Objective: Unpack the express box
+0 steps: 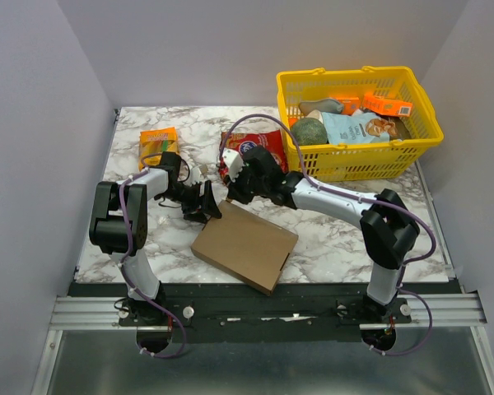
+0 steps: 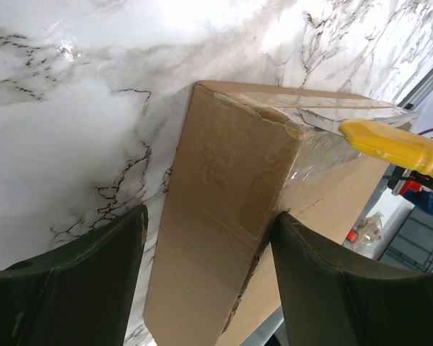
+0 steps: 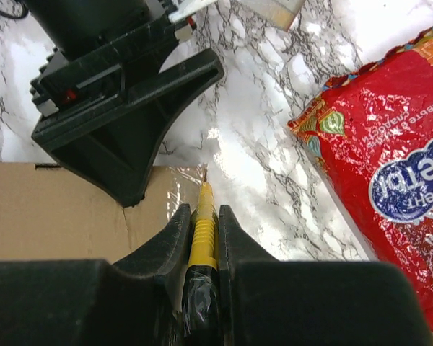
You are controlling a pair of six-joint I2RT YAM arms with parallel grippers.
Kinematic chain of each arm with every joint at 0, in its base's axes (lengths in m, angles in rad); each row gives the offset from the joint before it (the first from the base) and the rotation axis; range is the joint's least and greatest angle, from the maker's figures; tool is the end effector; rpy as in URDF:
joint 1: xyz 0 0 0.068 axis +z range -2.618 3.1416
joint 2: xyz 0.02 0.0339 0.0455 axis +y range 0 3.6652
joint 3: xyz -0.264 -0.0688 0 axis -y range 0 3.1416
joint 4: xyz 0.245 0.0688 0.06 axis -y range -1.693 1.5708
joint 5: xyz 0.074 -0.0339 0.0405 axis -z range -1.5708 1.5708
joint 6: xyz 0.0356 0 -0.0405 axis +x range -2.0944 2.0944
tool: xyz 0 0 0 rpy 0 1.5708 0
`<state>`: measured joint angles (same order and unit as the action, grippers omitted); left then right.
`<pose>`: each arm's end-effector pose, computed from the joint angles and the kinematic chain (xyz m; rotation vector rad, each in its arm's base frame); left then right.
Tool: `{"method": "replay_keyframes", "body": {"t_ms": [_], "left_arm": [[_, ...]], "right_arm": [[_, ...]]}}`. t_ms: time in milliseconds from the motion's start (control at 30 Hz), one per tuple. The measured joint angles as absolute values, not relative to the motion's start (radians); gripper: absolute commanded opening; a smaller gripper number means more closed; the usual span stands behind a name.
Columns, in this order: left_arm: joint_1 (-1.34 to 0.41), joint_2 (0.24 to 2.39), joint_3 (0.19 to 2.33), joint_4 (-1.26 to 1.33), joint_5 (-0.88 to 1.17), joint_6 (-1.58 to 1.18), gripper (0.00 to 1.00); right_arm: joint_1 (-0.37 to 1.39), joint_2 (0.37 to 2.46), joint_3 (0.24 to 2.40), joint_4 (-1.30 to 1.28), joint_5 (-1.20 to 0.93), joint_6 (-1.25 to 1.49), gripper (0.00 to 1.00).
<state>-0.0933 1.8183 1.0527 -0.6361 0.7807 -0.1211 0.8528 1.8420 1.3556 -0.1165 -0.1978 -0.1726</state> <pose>0.3159 -0.0547 0.1451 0.0593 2.8296 -1.1828 0.2744 0.3247 0.2446 -1.1903 1.8784 0.5971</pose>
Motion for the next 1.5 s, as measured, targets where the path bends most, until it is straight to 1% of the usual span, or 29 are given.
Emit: {"method": "replay_keyframes", "body": {"t_ms": [200, 467, 667, 833, 1067, 1200, 1400, 1500], "left_arm": [[-0.093, 1.818, 1.053, -0.636, 0.781, -0.121, 0.75], [-0.093, 1.818, 1.053, -0.636, 0.781, -0.121, 0.75], [-0.093, 1.818, 1.053, -0.636, 0.781, -0.121, 0.75], [-0.093, 1.818, 1.053, -0.636, 0.781, -0.121, 0.75], [-0.093, 1.818, 1.053, -0.636, 0.781, -0.121, 0.75], [-0.093, 1.818, 1.053, -0.636, 0.781, -0.121, 0.75], [-0.093, 1.819, 1.053, -0.636, 0.781, -0.121, 0.75], [-0.093, 1.819, 1.053, -0.636, 0.781, -0.121, 0.75]], "right_arm": [[0.852, 1.819, 1.326, -0.138, -0.194, -0.186, 0.00], [0.852, 1.735, 1.264, -0.190, -0.171, -0.201, 0.00], [0.847, 1.650, 1.226, -0.295, -0.158, -0.214, 0.00], [0.788, 1.612, 1.238, -0.361, -0.157, -0.195, 0.00], [0.748, 1.646, 1.354, -0.324, -0.213, -0.163, 0.00], [0.768, 1.701, 1.392, -0.260, -0.233, -0.134, 0.00], [0.833, 1.814, 1.460, -0.196, -0.194, -0.119, 0.00], [0.852, 1.834, 1.471, -0.187, -0.184, -0.119, 0.00]]}}
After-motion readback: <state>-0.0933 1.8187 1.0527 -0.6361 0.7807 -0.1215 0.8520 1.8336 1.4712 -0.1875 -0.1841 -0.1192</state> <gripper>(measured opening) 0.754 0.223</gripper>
